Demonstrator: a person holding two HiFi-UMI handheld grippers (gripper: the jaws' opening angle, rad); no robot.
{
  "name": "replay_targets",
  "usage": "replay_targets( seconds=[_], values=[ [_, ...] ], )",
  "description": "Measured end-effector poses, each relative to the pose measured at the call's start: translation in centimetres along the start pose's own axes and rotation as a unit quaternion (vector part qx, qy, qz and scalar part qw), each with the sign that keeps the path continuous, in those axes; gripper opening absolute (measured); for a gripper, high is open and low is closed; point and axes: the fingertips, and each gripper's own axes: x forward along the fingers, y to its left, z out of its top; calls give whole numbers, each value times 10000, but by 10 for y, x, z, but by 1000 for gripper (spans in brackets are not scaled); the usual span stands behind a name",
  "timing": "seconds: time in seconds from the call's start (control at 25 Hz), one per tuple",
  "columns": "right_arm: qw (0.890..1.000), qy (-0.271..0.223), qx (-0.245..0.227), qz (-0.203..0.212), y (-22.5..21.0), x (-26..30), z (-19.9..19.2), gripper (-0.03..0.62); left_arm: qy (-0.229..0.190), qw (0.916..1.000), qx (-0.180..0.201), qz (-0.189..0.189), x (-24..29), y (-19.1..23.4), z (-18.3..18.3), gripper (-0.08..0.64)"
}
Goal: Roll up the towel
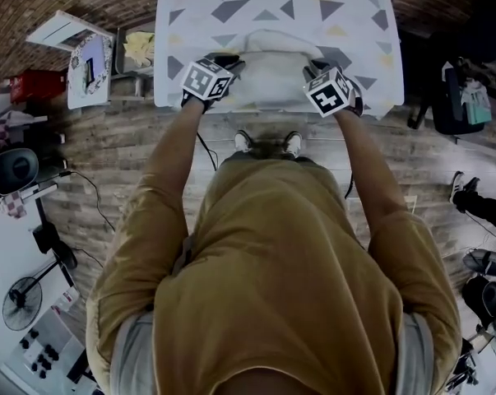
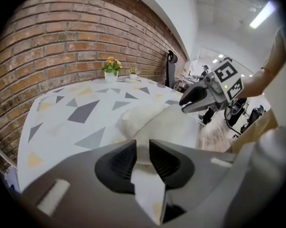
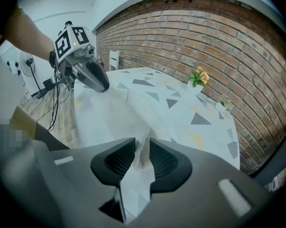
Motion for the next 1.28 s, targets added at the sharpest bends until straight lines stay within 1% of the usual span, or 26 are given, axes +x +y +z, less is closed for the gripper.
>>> replay_targets(
  seconds=[0.16, 0.32, 0.4, 0.56, 0.64, 0.72, 0.8, 0.88, 0.96, 1.04, 1.12, 1.2, 1.28],
  values=[
    [9997, 66, 216, 70, 6, 4, -14, 97, 108, 9999, 21, 38, 7, -1, -2, 91],
    [9996, 45, 255, 130, 11, 4, -21, 97, 166, 9997, -9, 189, 8, 0, -6, 91],
    [9996, -9, 252, 131, 10, 3, -22, 97, 119, 9997, 6, 222, 10, -2, -5, 91],
    [9995, -264, 137, 57, 6, -8, -19, 97, -46, 9990, 23, 454, 3, 0, -2, 91],
    [9991, -369, -199, -107, 3, -17, -21, 97, -228, 9979, 52, 598, -6, 1, 2, 91],
    [9951, -375, -861, -324, 1, -25, -24, 98, -473, 9957, 101, 787, -18, -1, 5, 91],
    [9871, -358, -1496, -441, 3, -29, -28, 98, -606, 9937, 295, 900, -28, -9, 2, 91],
    [9799, -378, -1916, -410, 7, -29, -28, 98, -587, 9926, 608, 877, -31, -22, -1, 91],
    [9735, -406, -2227, -314, 13, -28, -27, 98, -566, 9912, 891, 802, -32, -35, -2, 92],
    [9680, -396, -2468, -208, 19, -24, -24, 98, -543, 9893, 1121, 755, -31, -42, -3, 131],
    [9623, -360, -2693, -112, 26, -19, -22, 98, -439, 9874, 1371, 651, -27, -49, -6, 200],
    [9552, -330, -2940, -58, 33, -15, -18, 99, -233, 9823, 1769, 565, -23, -56, -8, 204],
    [9475, -307, -3183, -57, 37, -12, -15, 100, -21, 9729, 2247, 553, -18, -61, -10, 204]
  ],
)
